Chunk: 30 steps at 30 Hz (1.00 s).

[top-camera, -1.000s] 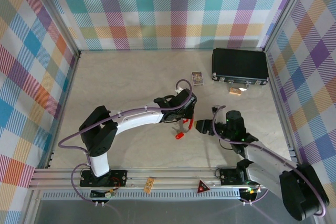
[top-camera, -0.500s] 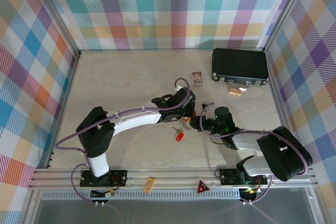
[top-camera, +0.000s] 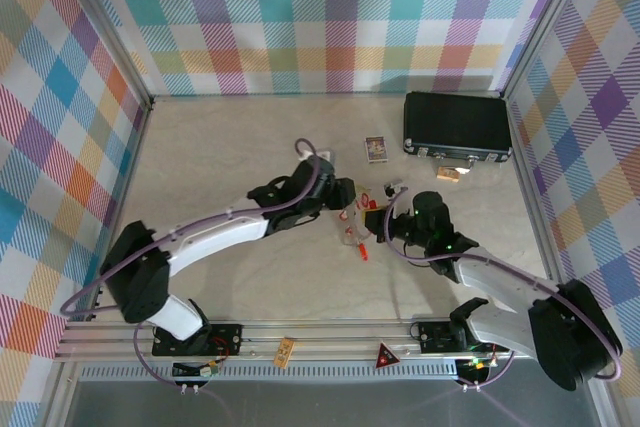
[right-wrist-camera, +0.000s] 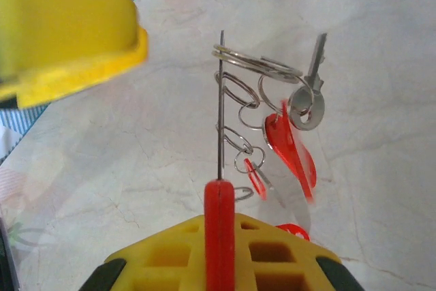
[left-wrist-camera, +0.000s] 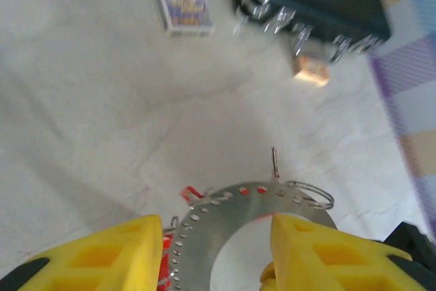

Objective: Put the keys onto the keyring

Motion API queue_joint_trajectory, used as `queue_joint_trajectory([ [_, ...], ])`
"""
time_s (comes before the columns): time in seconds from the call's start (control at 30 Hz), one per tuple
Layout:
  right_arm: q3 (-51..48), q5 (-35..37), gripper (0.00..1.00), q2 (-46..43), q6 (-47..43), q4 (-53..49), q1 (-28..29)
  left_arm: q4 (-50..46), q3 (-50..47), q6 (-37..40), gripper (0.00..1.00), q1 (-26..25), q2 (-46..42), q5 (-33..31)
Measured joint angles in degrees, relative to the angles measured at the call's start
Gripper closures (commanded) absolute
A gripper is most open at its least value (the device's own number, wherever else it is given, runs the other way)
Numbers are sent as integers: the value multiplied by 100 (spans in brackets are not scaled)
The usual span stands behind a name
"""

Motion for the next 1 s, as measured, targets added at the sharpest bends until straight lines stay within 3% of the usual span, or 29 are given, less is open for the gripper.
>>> queue_joint_trajectory([
  [0.1, 264, 39, 100, -299, -273, -621, 0, 555, -463, 111, 46, 129, -435, 125],
  [0.47, 1237, 177, 100, -605, -667, -2214, 0, 1685, -1377, 662, 53, 398, -1045, 811],
  [0.67, 1453, 114, 100, -280, -199, -2299, 0, 2129, -1558, 868, 56, 431, -1235, 1338],
  [1.0, 1458, 26, 100, -280, -107, -2396, 0, 2090, -1624, 1316, 63, 431, -1274, 1486],
])
